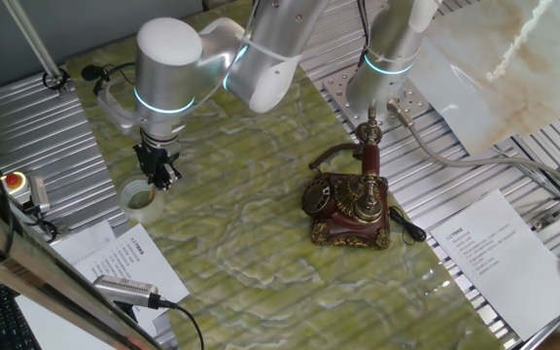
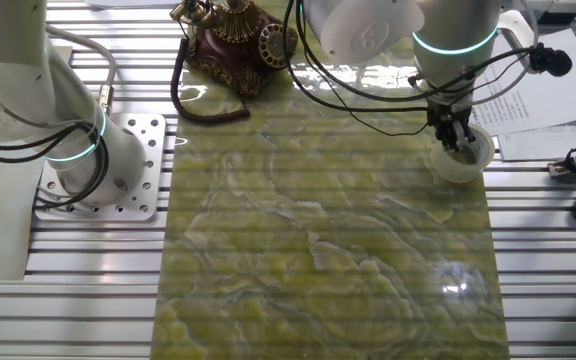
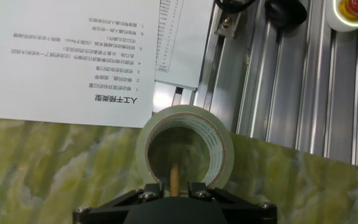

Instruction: Dial a number on an old rotary phone

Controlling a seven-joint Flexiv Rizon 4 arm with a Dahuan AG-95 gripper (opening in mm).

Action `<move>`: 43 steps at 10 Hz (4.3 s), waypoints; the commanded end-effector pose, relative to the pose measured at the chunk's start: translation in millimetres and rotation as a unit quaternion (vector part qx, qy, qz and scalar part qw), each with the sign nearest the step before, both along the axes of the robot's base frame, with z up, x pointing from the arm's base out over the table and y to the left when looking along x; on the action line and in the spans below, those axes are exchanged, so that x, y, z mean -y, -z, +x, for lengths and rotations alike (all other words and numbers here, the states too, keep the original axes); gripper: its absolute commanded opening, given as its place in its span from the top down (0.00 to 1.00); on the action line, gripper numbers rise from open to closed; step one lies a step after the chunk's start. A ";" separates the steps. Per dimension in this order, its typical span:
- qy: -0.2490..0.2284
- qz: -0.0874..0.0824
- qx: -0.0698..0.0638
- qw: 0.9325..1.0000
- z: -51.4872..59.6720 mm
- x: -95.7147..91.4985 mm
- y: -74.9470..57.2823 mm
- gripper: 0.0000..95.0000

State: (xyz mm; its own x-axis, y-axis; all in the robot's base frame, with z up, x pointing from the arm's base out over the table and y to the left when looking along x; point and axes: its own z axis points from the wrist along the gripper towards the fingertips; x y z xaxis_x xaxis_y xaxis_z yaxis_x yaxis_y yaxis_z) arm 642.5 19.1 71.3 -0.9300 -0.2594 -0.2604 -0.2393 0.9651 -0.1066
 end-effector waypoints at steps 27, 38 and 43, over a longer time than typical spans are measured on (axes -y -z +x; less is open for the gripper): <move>-0.055 0.060 -0.204 0.976 -14.8 -35.4 -131.6 1.00; -0.016 0.091 -0.252 0.963 -60.4 -98.5 -113.7 1.00; 0.002 0.088 -0.243 0.966 -61.0 -97.5 -113.0 1.00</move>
State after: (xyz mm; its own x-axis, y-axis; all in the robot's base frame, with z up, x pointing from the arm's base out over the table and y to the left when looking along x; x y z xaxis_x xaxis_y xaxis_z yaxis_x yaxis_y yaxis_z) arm 582.6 116.8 184.3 -0.9498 -0.2573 0.1783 -0.2235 0.9562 0.1892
